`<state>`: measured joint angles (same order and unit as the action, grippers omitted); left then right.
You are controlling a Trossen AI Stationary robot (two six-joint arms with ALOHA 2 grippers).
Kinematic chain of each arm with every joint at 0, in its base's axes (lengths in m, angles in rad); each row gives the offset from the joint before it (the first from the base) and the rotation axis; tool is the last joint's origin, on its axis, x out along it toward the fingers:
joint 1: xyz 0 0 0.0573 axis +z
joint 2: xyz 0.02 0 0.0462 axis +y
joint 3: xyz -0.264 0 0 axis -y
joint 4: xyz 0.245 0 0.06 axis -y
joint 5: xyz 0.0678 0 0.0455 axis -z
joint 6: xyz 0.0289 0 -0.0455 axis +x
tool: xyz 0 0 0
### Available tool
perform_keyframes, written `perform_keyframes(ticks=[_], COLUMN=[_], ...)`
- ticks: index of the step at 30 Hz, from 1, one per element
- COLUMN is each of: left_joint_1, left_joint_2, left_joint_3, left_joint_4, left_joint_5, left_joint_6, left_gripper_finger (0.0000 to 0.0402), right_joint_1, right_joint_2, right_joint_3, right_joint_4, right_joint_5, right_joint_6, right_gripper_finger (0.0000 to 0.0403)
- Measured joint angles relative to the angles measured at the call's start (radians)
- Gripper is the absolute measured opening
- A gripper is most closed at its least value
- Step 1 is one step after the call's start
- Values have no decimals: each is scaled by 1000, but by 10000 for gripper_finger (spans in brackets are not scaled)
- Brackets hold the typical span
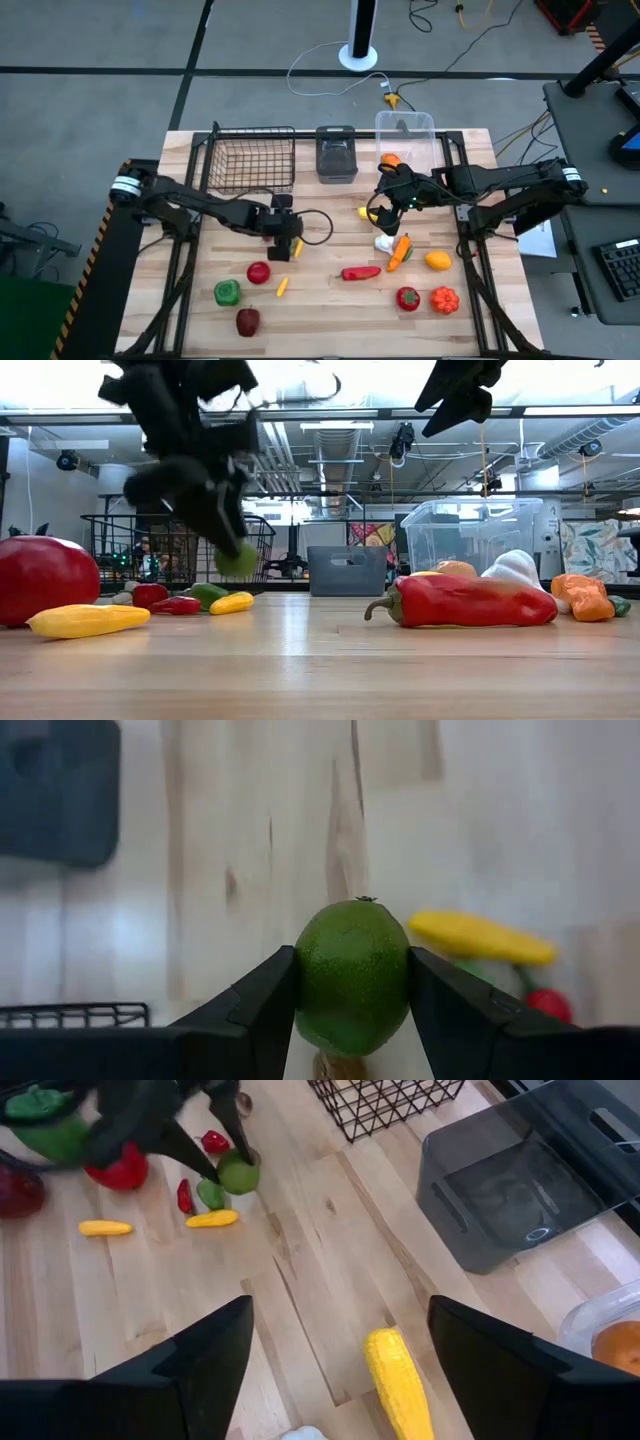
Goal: Sort produce into baskets
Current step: Put the green lemon into the black basket
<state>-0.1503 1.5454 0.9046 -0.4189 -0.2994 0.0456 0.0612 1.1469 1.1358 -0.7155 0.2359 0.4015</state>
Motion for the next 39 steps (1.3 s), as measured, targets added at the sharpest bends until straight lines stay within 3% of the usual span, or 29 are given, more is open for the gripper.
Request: perform_keyframes(ticks=[7, 11, 14, 19, 24, 29, 31, 36, 39], left_joint_1=[-13, 8, 67, 249, 511, 729, 774, 824, 823], left_joint_2=[-144, -264, -354, -468, -482, -419, -384, -265, -187], left_joint_3=[86, 101, 106, 109, 113, 114, 114, 141, 189], left_joint_4=[-123, -160, -220, -316, -357, -370, -369, -381, -444], left_joint_5=[-1, -103, -215, -229, -106, 161, 218, 221, 227], left_joint_6=[17, 51, 53, 43, 42, 78, 94, 138, 256], left_gripper_finger=[161, 161, 161, 155, 153, 152, 152, 152, 152], right_joint_1=[0, 0, 0, 0, 0, 0, 0, 0, 0], right_joint_2=[0, 0, 0, 0, 0, 0, 0, 0, 0], right_joint_3=[-1, -3, -7, -14, -21, -27, -30, -33, -33], right_joint_4=[3, 14, 23, 38, 53, 56, 56, 63, 63], right_joint_5=[0, 0, 0, 0, 0, 0, 0, 0, 0], right_joint_6=[0, 0, 0, 0, -1, 0, 0, -1, 0], right_gripper_finger=[296, 292, 288, 286, 291, 291, 288, 283, 284])
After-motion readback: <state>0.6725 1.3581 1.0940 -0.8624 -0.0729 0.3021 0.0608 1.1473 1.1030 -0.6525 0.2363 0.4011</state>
